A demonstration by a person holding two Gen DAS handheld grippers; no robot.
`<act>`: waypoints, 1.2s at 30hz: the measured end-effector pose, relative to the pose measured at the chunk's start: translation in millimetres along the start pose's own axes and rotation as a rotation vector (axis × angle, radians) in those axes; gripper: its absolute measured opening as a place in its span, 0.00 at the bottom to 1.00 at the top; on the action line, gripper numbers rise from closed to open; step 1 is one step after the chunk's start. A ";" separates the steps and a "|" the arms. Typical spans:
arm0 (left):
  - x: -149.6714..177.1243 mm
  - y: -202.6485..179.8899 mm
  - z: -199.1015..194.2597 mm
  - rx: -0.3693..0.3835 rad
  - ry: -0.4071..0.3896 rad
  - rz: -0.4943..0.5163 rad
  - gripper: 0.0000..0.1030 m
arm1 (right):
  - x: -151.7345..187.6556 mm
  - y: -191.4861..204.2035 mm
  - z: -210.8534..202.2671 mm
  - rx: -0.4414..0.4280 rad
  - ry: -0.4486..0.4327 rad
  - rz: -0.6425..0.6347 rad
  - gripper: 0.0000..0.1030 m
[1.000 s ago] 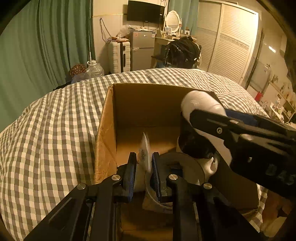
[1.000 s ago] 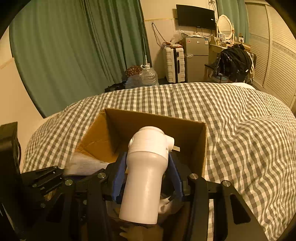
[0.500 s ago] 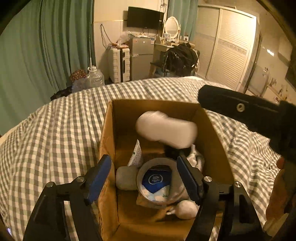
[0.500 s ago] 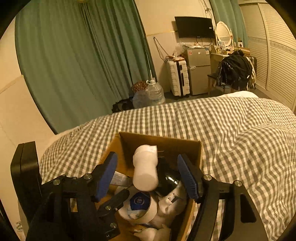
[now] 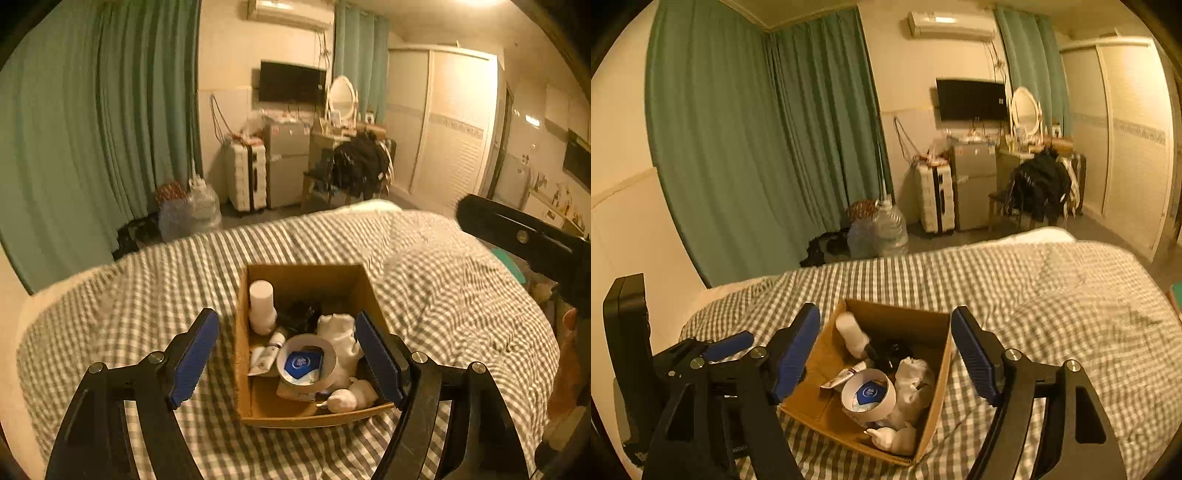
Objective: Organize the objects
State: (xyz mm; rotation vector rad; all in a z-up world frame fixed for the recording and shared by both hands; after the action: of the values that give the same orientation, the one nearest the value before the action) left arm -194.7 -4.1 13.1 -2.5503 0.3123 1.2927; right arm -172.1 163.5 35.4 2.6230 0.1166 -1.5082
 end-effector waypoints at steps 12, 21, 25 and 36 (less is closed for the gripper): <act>-38.0 -31.9 -132.2 -0.018 -0.259 0.064 0.99 | -39.3 5.7 -130.6 0.095 -0.248 -0.053 0.98; -10.2 -18.4 -145.1 -0.165 -0.342 0.037 1.00 | -1.7 8.4 -135.7 0.153 -0.296 -0.081 0.99; 12.9 -8.0 -127.1 -0.253 -0.324 0.032 1.00 | 26.4 -3.6 -109.8 0.176 -0.279 -0.053 0.99; 63.9 15.5 -77.9 -0.286 -0.217 -0.007 1.00 | 68.1 -17.8 -65.0 0.206 -0.261 -0.064 0.99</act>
State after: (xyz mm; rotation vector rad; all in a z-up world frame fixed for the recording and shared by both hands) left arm -103.6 -48.9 3.4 -2.5955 0.0781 1.7020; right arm -84.5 190.7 7.9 2.5609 0.0231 -1.9659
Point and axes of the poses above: each gripper's, at about its wrist camera, not at the fingertips, and z roughly the way its jaws point, y to its left, x to its underside, the point moved 7 cm from there along z, roughly the way its jaws point, and after that the axes turned 11 degrees about x, right-handed, at the moved point
